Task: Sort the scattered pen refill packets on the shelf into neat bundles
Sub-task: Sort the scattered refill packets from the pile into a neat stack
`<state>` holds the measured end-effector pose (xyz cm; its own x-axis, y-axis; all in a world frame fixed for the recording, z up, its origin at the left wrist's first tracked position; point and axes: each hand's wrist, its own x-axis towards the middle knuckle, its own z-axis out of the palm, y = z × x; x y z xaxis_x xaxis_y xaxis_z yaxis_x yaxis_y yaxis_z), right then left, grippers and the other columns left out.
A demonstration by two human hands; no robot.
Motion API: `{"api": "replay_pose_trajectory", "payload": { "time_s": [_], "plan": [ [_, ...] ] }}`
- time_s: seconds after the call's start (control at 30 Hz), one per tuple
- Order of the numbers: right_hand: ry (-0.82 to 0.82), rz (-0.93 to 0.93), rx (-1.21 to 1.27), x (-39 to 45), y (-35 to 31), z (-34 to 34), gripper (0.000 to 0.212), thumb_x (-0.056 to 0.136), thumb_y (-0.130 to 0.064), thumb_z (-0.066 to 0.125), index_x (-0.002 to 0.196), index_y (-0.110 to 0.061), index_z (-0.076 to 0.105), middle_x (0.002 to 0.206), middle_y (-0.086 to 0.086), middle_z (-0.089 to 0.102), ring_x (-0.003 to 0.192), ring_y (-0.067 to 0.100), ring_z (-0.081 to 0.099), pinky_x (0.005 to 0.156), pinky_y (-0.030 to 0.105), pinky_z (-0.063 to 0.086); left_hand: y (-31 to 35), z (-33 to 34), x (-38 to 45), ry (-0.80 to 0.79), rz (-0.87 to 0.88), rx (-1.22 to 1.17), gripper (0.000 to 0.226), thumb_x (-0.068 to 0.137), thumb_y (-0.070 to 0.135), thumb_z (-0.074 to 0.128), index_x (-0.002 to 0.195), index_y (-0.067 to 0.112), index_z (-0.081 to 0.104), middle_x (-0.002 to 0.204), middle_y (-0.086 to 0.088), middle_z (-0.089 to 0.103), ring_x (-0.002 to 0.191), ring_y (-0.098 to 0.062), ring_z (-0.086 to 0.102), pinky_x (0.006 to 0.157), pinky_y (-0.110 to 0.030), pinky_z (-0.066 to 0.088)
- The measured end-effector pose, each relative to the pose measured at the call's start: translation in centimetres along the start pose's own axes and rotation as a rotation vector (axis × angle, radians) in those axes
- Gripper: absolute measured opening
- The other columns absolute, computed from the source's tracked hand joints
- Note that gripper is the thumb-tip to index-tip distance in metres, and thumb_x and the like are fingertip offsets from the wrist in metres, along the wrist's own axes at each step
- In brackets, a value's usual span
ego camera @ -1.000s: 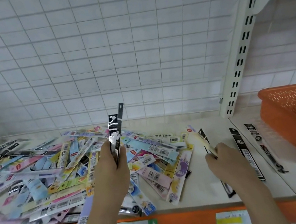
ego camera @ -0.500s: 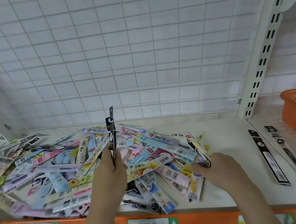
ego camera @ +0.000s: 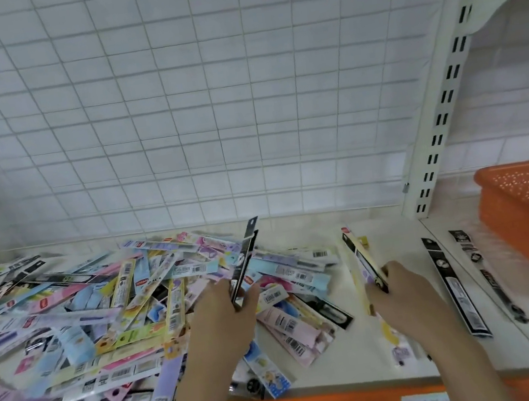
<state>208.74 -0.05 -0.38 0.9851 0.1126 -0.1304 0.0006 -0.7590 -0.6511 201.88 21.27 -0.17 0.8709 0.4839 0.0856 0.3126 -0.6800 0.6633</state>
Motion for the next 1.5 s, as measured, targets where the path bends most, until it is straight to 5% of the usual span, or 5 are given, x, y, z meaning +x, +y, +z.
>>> {"api": "replay_pose_trajectory", "payload": {
  "time_s": [0.3,0.77,0.97,1.2,1.5],
  "plan": [
    [0.066,-0.017,-0.075,0.8,2.0,-1.4,0.038,0.089,-0.049,0.051,0.066,-0.024,0.034,0.061,-0.006,0.042,0.055,0.011,0.044,0.048,0.027,0.030,2.1,2.6,1.5,0.001,0.027,0.080,0.030,0.095,0.031,0.044,0.069,0.018,0.039,0.061,0.001,0.049,0.053,-0.010,0.045,0.046,-0.022,0.032],
    [0.051,-0.013,-0.213,4.8,-0.7,0.9,0.025,0.095,-0.033,0.044,0.079,-0.013,0.045,0.069,-0.002,0.043,0.069,0.020,0.048,0.058,0.026,0.035,0.9,1.5,2.8,0.038,-0.003,0.045,0.027,0.094,0.029,0.047,0.074,0.011,0.044,0.061,-0.003,0.048,0.052,-0.018,0.043,0.048,-0.028,0.031],
    [0.003,0.040,-0.204,6.8,-1.5,0.4,0.029,0.078,-0.036,0.067,0.065,-0.013,0.054,0.069,0.000,0.060,0.058,0.018,0.055,0.047,0.023,0.033,0.0,1.1,3.3,0.072,-0.030,0.072,0.031,0.094,0.032,0.048,0.072,0.010,0.045,0.057,-0.003,0.046,0.048,-0.017,0.041,0.045,-0.026,0.029],
    [0.011,0.009,-0.236,7.0,-2.2,-0.7,0.024,0.086,-0.021,0.054,0.067,-0.011,0.043,0.070,0.003,0.054,0.062,0.022,0.052,0.052,0.023,0.035,0.6,1.1,4.0,0.049,-0.027,0.072,0.033,0.095,0.031,0.046,0.066,0.015,0.040,0.059,-0.003,0.049,0.049,-0.016,0.042,0.045,-0.026,0.029],
    [0.146,-0.166,0.021,6.1,-2.0,-3.5,0.023,0.090,-0.025,0.046,0.083,-0.013,0.064,0.082,0.004,0.071,0.073,0.025,0.063,0.065,0.033,0.050,1.9,3.0,5.7,0.061,-0.005,0.151,0.034,0.094,0.032,0.045,0.064,0.017,0.038,0.061,-0.001,0.046,0.057,-0.020,0.047,0.053,-0.027,0.037]
  ]
}}
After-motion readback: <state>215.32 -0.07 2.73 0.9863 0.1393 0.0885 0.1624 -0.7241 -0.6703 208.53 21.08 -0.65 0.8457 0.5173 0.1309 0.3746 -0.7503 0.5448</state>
